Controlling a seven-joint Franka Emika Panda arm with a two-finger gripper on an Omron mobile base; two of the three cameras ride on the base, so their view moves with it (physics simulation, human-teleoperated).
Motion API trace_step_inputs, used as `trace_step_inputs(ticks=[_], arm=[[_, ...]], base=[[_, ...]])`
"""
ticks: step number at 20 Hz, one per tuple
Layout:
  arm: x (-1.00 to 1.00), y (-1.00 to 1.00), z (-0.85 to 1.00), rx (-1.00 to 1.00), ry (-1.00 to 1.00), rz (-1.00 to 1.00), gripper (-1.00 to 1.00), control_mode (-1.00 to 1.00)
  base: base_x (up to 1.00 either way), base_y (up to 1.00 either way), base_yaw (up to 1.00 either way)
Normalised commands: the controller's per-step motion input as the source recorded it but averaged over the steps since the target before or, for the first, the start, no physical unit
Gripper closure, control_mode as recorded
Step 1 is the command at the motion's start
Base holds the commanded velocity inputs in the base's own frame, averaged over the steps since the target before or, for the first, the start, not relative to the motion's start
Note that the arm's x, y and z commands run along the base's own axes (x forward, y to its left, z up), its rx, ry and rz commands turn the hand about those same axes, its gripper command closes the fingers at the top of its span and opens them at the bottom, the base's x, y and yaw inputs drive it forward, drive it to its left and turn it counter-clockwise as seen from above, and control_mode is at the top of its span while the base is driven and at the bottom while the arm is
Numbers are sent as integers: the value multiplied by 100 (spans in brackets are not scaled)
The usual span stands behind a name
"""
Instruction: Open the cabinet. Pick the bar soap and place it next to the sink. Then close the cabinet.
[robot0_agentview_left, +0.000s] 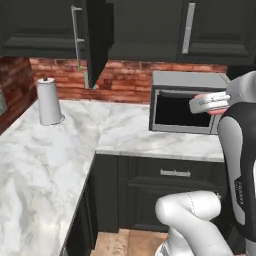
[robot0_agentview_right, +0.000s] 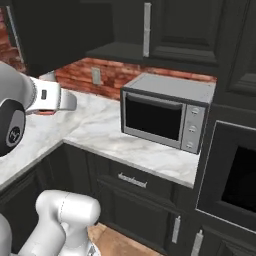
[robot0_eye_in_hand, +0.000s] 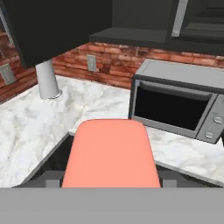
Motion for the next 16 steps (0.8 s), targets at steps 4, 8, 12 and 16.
trace_step_inputs(ticks=[4, 8, 12, 16], arm=[[0, 0, 0, 0, 0, 0, 100, 100], [0, 0, 0, 0, 0, 0, 100, 100], [0, 0, 0, 0, 0, 0, 100, 100], [0, 0, 0, 0, 0, 0, 100, 100]], base=[[-37, -38, 41], [-22, -26, 42], [-27, 0, 39], [-36, 0, 40]])
